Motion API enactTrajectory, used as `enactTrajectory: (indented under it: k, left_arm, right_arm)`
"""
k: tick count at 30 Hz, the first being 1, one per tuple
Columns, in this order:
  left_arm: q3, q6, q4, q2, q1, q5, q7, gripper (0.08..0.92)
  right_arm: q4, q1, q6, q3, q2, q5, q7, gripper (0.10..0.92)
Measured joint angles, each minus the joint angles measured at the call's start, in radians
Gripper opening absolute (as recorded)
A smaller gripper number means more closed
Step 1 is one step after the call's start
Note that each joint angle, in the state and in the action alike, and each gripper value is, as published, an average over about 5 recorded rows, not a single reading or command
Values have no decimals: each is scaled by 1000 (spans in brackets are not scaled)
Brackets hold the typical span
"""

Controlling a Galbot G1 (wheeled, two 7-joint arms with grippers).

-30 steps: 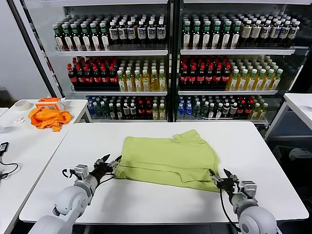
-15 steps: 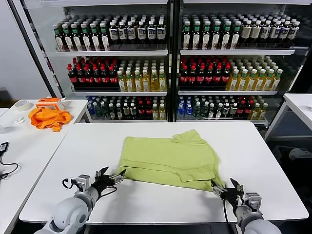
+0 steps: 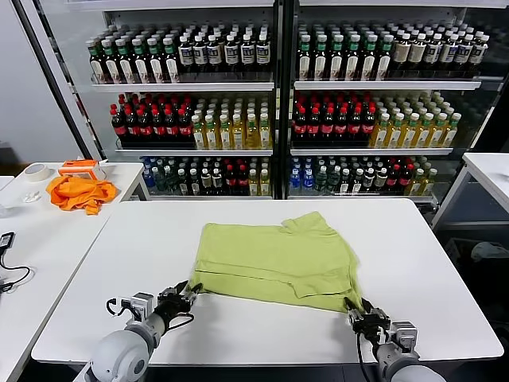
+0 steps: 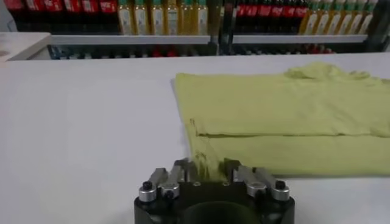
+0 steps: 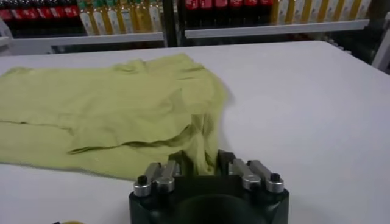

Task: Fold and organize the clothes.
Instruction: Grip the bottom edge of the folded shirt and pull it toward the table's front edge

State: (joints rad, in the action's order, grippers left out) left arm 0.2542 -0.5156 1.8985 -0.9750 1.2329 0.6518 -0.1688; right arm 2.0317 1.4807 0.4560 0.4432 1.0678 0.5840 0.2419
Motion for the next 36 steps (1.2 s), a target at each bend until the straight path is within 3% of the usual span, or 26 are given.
enactTrajectory:
  k: [5, 11, 21, 31, 36]
  left_arm:
    - [-8, -5, -2, -7, -6, -36, 0, 204]
    - [4, -11, 15, 7, 7, -64, -21, 87]
    - [83, -13, 181, 54, 207, -129, -74, 83]
    - [147, 8, 257, 86, 381, -197, -54, 83]
    - [165, 7, 271, 94, 417, -220, -43, 102]
  right_arm:
    - [11, 7, -1, -2, -6, -2, -1, 143]
    - [48, 42, 1, 7, -14, -9, -6, 124]
    - [132, 153, -17, 19, -31, -44, -10, 124]
    - [181, 254, -44, 20, -19, -83, -4, 125]
    - [211, 283, -46, 25, -20, -89, -4, 224]
